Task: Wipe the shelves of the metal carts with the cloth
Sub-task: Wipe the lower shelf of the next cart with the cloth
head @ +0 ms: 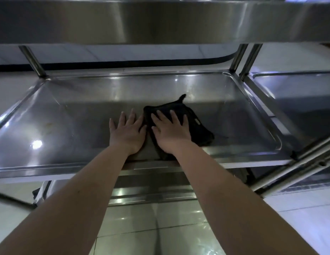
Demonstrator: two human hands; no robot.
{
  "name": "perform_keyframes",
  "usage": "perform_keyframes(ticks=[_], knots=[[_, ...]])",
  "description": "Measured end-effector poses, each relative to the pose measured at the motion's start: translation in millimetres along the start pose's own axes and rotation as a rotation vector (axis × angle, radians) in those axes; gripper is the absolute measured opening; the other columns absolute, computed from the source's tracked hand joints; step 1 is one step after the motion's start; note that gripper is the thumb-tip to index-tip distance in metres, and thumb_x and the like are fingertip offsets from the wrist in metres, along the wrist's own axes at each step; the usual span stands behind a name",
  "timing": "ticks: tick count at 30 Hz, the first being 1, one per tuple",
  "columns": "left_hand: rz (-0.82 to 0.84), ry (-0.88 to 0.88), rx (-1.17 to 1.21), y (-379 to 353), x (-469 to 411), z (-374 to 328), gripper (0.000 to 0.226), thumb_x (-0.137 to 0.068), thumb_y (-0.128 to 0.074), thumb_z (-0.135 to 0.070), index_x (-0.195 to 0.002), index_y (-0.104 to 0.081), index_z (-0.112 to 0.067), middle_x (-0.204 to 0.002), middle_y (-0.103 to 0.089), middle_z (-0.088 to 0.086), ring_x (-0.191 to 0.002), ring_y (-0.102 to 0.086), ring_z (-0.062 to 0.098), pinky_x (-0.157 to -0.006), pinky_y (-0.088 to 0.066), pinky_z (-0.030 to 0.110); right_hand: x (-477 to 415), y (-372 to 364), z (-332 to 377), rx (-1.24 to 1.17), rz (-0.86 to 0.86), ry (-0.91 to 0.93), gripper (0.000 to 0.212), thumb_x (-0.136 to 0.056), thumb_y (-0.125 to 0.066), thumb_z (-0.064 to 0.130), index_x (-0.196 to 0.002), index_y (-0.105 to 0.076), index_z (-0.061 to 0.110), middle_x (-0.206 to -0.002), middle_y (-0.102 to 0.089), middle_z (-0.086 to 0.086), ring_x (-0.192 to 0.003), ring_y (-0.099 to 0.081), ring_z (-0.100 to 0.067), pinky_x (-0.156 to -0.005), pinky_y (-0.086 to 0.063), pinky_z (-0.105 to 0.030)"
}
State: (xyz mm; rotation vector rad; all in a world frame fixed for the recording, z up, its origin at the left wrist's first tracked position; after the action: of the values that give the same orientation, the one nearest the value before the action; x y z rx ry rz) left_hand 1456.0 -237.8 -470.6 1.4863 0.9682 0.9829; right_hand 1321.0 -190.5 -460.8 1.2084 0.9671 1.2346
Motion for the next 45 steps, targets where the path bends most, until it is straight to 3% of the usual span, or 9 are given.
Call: perform_keyframes(ticks=[4, 9, 11, 17, 22, 31, 39, 42, 45], knots=[[-0.006, 0.003, 0.027, 1.4, 5.3, 0.3, 0.055, -0.101, -0.013, -0.052, -0.154, -0.001, -0.04, -0.163, 0.009, -0.01, -0.15, 0.011, 0.021, -0.118, 0.009, 0.052, -3.5, 8.8, -34.8, -0.008, -0.059, 0.061, 0.055, -0.1, -0.024, 0.057, -0.152, -0.015, 0.044, -0.162, -0.008, 0.017, -0.15, -0.003, -0.018, -0.119, 0.001, -0.051], [-0.017, 0.001, 0.036, -0.9, 6.7, -2.0, 0.055, -0.101, -0.013, -0.053, -0.153, -0.002, -0.043, -0.163, 0.007, -0.011, -0.15, 0.009, 0.021, -0.118, 0.008, 0.052, 3.5, 25.7, -183.2, -0.073, -0.157, -0.387, 0.057, -0.099, -0.027, 0.056, -0.153, -0.019, 0.04, -0.163, -0.011, 0.012, -0.15, -0.007, -0.022, -0.119, -0.002, -0.052], [-0.035, 0.01, 0.027, -1.5, 5.1, -3.5, 0.055, -0.1, -0.014, -0.053, -0.153, -0.003, -0.042, -0.163, 0.004, -0.011, -0.15, 0.006, 0.021, -0.119, 0.006, 0.052, 9.4, 26.3, -206.1, -0.071, -0.147, -0.446, 0.057, -0.1, -0.024, 0.056, -0.154, -0.015, 0.04, -0.163, -0.008, 0.011, -0.15, -0.004, -0.023, -0.119, 0.001, -0.053], [-0.071, -0.066, -0.014, 6.7, -37.5, -11.6, 0.054, -0.102, -0.018, -0.048, -0.154, -0.014, -0.035, -0.163, -0.014, -0.004, -0.149, -0.006, 0.028, -0.119, -0.003, 0.053, 0.3, 23.1, -207.9, -0.046, -0.148, -0.436, 0.056, -0.101, -0.021, 0.054, -0.154, -0.013, 0.04, -0.163, -0.005, 0.012, -0.151, -0.001, -0.024, -0.117, 0.002, -0.053], [-0.003, -0.065, 0.002, 6.3, -74.8, -4.7, 0.051, -0.102, -0.017, -0.05, -0.152, -0.006, -0.047, -0.163, 0.003, -0.012, -0.15, 0.004, 0.022, -0.115, 0.007, 0.059, -6.7, 20.1, -215.3, -0.017, -0.154, -0.436, 0.056, -0.1, -0.021, 0.056, -0.154, -0.014, 0.041, -0.163, -0.006, 0.012, -0.15, -0.002, -0.025, -0.117, 0.001, -0.054], [-0.041, -0.083, 0.014, 2.0, -76.6, -2.8, 0.053, -0.103, -0.016, -0.047, -0.154, -0.003, -0.042, -0.163, 0.006, -0.01, -0.15, 0.005, 0.021, -0.116, 0.005, 0.056, -45.7, 24.9, -190.1, -0.067, -0.1, -0.629, 0.058, -0.101, -0.017, 0.052, -0.155, -0.008, 0.035, -0.164, 0.0, 0.008, -0.149, 0.007, -0.033, -0.114, 0.007, -0.064], [-0.079, -0.001, 0.059, 1.2, -77.1, 4.1, 0.058, -0.102, -0.018, -0.045, -0.156, -0.002, -0.032, -0.163, 0.003, -0.011, -0.15, 0.006, 0.02, -0.119, 0.005, 0.052, -101.6, 0.9, 8.1, -0.029, -0.057, 0.061, 0.054, -0.102, -0.018, 0.052, -0.154, -0.013, 0.039, -0.164, -0.003, 0.011, -0.15, 0.005, -0.026, -0.117, 0.006, -0.057], [-0.063, -0.014, 0.064, 2.0, -74.6, 4.0, 0.055, -0.101, -0.017, -0.049, -0.154, -0.003, -0.041, -0.163, 0.004, -0.012, -0.15, 0.006, 0.022, -0.118, 0.006, 0.054, -103.9, 11.8, -49.3, -0.02, -0.081, 0.03, 0.054, -0.101, -0.022, 0.055, -0.153, -0.018, 0.041, -0.163, -0.01, 0.013, -0.15, -0.004, -0.022, -0.119, 0.0, -0.053], [-0.062, -0.023, 0.057, 3.3, -75.6, 2.2, 0.054, -0.101, -0.017, -0.05, -0.153, -0.004, -0.044, -0.163, 0.004, -0.012, -0.15, 0.006, 0.021, -0.118, 0.006, 0.053, -91.0, 27.8, -164.0, 0.005, -0.121, -0.209, 0.054, -0.101, -0.023, 0.055, -0.152, -0.02, 0.039, -0.163, -0.013, 0.011, -0.149, -0.01, -0.024, -0.118, -0.006, -0.055]])
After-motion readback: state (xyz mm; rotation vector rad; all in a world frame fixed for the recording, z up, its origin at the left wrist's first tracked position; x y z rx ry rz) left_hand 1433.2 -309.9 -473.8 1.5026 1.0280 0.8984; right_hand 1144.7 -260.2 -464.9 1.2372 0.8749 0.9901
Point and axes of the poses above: each hand's wrist, its own x-axis away from the middle knuckle, its own y-axis out of the back of the hand, z = x × y, the point moved 5 cm from there along -x, towards the middle knuckle
